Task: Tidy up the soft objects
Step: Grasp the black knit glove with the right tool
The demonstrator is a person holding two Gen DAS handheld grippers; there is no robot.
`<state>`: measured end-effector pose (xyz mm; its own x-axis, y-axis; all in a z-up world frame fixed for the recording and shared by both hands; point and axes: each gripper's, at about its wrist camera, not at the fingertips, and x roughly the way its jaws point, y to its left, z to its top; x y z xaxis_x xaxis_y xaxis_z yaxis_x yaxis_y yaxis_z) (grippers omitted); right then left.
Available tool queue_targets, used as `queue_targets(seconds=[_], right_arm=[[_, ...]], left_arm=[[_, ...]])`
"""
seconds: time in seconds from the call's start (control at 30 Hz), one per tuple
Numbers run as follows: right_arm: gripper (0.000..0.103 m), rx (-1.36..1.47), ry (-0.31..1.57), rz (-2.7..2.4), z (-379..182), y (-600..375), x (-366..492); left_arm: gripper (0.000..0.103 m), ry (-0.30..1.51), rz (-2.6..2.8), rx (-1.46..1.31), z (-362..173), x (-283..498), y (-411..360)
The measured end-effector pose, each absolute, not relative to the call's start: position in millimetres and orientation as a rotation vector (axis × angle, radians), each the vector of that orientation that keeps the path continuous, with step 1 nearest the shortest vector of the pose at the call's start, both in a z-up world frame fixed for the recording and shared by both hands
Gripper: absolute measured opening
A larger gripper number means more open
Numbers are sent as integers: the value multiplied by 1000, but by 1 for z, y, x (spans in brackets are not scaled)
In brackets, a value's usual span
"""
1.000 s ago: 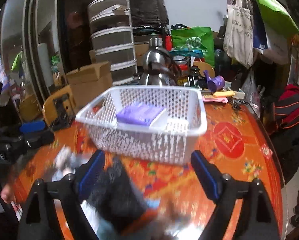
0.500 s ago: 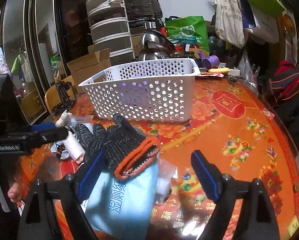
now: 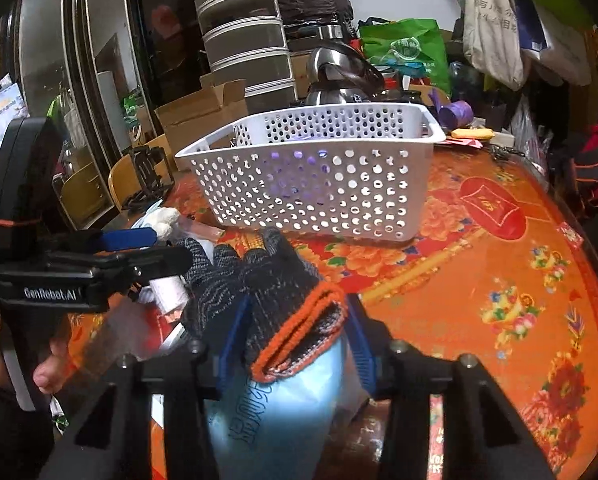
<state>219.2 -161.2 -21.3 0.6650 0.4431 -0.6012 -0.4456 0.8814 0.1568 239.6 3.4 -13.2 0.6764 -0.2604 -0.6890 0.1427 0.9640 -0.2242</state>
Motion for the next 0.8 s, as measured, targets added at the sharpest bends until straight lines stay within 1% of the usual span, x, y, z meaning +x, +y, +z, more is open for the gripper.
queue_targets(seconds=[0.07,0.1,0.13,0.2,0.27,0.47,0.6,0.67,0.7,0.77,0.8], right_arm=[[32,1,680,502,-21,-163,219],[27,3,680,502,-20,-165,219],[25,5,679,501,-20,-166,219],[20,7,676,503,-19,-168,219],[18,-7,678,504,-19,-168,219],[17,-11,688,509,-20,-169,218],[17,-14,694,506,-22,-169,219],[17,-12,696,510,-23,-170,220],[17,-10,696,510,-23,-170,221],[17,-13,698,511,-23,-169,221],[17,-14,700,512,-24,-169,222]], left_arm=[[83,800,-236,-172,-9,240,7],[81,802,-234,-175,-8,242,7],[79,801,-229,-170,-6,242,6],[79,797,-223,-134,-5,240,-1],[79,811,-194,-83,-9,244,-8],[79,879,-192,-67,-30,261,-10],[69,933,-195,-98,-47,267,-8],[62,948,-188,-95,-55,269,-8],[56,962,-195,-102,-59,271,-8],[52,970,-205,-109,-65,272,-8],[42,972,-215,-122,-67,272,-8]])
